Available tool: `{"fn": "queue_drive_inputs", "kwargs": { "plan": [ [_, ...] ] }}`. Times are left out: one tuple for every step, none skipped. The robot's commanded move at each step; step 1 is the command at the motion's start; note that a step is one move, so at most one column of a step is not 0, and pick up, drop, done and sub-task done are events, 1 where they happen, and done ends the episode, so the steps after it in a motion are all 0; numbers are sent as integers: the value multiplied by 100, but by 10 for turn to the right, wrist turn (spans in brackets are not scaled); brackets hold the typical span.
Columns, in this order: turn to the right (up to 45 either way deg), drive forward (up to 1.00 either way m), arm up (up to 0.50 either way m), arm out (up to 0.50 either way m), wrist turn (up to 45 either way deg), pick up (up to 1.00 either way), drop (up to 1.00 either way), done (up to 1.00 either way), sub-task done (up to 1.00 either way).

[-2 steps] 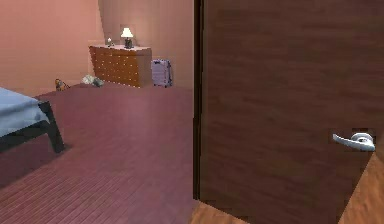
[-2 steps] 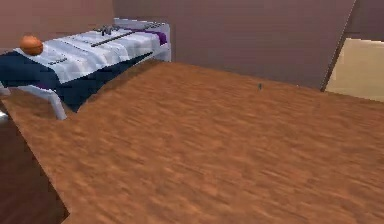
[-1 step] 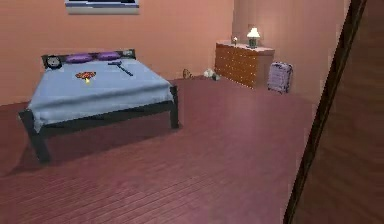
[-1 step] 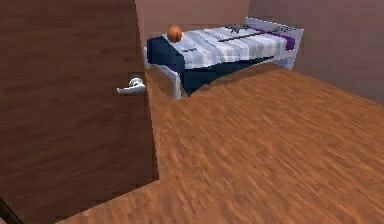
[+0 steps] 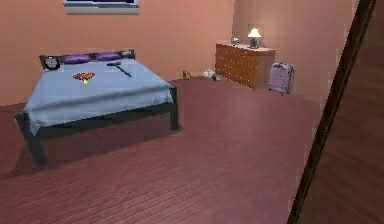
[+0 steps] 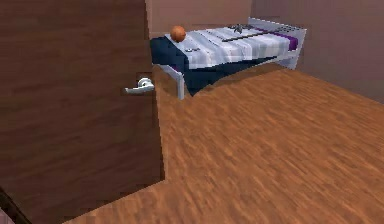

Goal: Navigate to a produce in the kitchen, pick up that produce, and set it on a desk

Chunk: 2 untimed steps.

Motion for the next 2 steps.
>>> {"fn": "queue_drive_inputs", "kwargs": {
  "plan": [
    [-450,0,0,0,0,0,0,0,0],
    [-30,0,0,0,0,0,0,0,0]
  ]
}}
